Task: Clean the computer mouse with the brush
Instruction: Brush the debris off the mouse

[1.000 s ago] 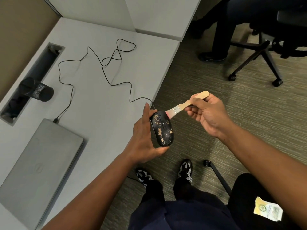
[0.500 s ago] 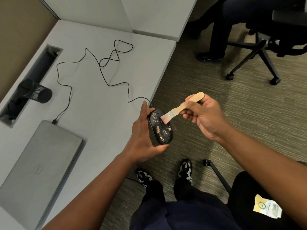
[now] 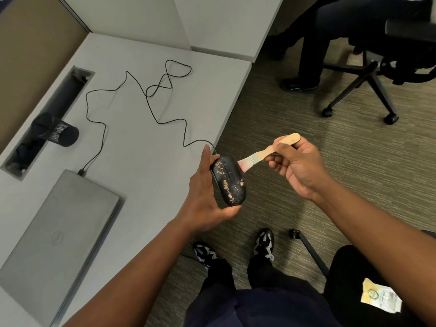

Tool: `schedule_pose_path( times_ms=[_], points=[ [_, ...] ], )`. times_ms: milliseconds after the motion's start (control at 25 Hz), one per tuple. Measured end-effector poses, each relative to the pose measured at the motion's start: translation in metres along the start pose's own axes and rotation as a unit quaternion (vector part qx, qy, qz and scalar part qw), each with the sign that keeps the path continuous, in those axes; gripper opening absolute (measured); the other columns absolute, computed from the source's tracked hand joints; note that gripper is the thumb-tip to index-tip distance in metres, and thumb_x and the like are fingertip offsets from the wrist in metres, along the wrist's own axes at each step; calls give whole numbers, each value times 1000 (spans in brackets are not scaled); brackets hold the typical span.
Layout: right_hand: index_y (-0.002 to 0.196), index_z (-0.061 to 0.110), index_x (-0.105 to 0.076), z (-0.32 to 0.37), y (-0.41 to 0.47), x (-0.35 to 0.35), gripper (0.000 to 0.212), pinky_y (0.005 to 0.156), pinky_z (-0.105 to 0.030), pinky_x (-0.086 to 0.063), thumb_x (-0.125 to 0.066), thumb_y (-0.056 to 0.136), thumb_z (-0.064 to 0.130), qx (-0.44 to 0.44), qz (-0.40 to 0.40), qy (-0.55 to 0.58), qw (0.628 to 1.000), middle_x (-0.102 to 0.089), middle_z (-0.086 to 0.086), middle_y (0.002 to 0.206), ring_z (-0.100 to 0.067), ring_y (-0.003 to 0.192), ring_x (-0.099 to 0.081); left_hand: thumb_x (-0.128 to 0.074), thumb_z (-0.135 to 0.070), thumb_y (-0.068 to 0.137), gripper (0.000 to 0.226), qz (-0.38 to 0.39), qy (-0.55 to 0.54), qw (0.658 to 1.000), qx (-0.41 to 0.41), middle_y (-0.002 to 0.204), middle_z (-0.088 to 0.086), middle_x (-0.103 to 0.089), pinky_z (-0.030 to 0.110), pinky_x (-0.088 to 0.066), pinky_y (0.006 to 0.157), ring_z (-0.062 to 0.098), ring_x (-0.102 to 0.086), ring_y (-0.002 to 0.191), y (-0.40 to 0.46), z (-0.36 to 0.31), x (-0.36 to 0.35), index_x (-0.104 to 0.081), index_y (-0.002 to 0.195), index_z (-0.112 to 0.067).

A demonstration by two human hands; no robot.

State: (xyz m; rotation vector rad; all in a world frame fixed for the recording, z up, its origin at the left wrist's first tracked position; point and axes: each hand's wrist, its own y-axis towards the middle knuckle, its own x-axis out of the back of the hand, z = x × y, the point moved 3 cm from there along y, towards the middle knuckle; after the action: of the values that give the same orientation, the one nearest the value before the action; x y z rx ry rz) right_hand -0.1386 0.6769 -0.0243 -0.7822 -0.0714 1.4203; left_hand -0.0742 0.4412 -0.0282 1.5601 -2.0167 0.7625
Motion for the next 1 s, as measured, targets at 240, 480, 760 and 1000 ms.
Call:
schedule_pose_path(
  times_ms=[240, 480, 760, 1000],
  points=[
    [101, 8, -66, -9, -5, -1, 10, 64, -26, -59, -64, 96, 0, -43, 51, -12, 998, -75, -17, 92, -21, 74, -70, -99, -36, 65, 153, -6, -7, 1000, -7, 154, -13, -35, 36, -39, 122, 11, -42, 144, 1, -2, 3, 24, 153, -60],
    [102, 9, -65, -11, -7, 2, 10, 63, -26, -58, -62, 97, 0, -44, 48, 16, 998, -75, -14, 90, -20, 73, -70, -98, -35, 67, 151, -13, -8, 1000, -25, 156, -3, -38, 40, -41, 121, 15, -44, 144, 2, -3, 2, 23, 155, -56],
    [100, 9, -65, -15, -8, 6, 11, 63, -26, -57, -61, 97, 0, -45, 16, 34, 998, -75, -14, 89, -20, 74, -68, -98, -35, 68, 150, -19, -12, 1000, -21, 159, -7, -35, 38, -39, 122, 10, -42, 145, 3, 3, 0, 21, 159, -48],
    [100, 9, -64, -14, -4, 2, 11, 64, -27, -57, -60, 98, -1, -40, 18, 25, 999, -74, -13, 87, -20, 74, -68, -100, -29, 68, 153, -29, -17, 999, -12, 149, -18, -34, 3, -27, 111, -18, -35, 137, 6, 4, -1, 22, 156, -53]
  ],
)
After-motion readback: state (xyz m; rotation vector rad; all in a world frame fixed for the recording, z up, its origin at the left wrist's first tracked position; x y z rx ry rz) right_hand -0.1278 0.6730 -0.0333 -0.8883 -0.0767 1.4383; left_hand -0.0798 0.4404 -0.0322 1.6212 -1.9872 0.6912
